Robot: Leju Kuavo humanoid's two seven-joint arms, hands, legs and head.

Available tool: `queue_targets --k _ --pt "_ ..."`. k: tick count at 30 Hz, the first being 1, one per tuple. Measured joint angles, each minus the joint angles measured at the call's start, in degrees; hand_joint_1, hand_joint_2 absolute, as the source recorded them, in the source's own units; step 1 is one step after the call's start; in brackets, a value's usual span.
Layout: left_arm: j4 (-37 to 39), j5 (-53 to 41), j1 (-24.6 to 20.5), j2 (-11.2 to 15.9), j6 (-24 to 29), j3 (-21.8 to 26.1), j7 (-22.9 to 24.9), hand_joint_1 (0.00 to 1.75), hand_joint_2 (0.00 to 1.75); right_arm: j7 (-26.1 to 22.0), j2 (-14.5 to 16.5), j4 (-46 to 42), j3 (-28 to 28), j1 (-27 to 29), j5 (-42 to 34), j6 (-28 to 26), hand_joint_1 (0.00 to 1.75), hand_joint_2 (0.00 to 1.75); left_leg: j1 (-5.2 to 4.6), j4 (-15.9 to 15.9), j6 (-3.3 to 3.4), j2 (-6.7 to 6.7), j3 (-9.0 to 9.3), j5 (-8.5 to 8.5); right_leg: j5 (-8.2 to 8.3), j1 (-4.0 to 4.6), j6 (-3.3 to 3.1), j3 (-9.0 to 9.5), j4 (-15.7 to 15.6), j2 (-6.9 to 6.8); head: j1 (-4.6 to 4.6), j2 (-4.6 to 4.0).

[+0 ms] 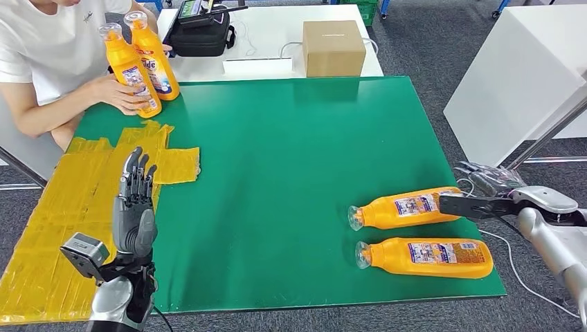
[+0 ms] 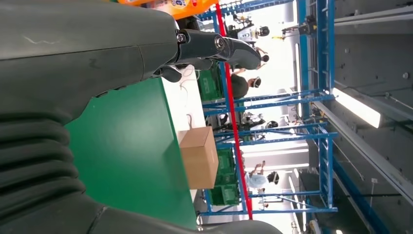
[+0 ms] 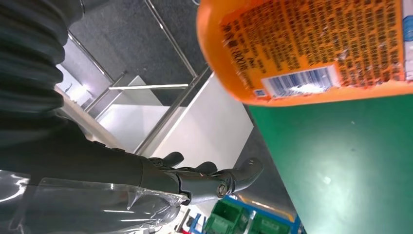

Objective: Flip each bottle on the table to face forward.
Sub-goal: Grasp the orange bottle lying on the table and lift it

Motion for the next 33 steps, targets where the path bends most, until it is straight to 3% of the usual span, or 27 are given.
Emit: queue_targets --k 13,21,33 --pt "0.57 0.54 -0.15 -0.02 0.02 -0.07 -0.08 0.0 1.75 -1.14 2.4 3.77 1.95 -1.4 -0.38 -0.77 0.0 1.75 0.0 0.0 0.0 0.03 0.01 0.0 0.0 0.0 0.0 0.01 0.0 0.01 -0.01 0.0" --pt "0.87 1.1 -0.6 -0.19 0.18 -0.17 -0.13 0.0 1.75 -0.52 8.41 8.5 3.61 -2.32 0.72 -5.88 0.0 1.75 0.08 0.0 -0.01 0.02 0.02 0.01 0.0 0.09 0.0 0.01 0.01 0.01 -0.01 0.0" --pt "1.39 1.44 -1.06 -0.45 0.37 -0.52 -0.11 0.0 1.75 -0.51 15.74 13.58 4.55 -3.29 2.24 -8.78 0.05 1.75 0.13 0.0 -0.02 0.13 0.15 0.01 0.0 0.12 0.0 0.1 0.01 0.06 0.02 0.0"
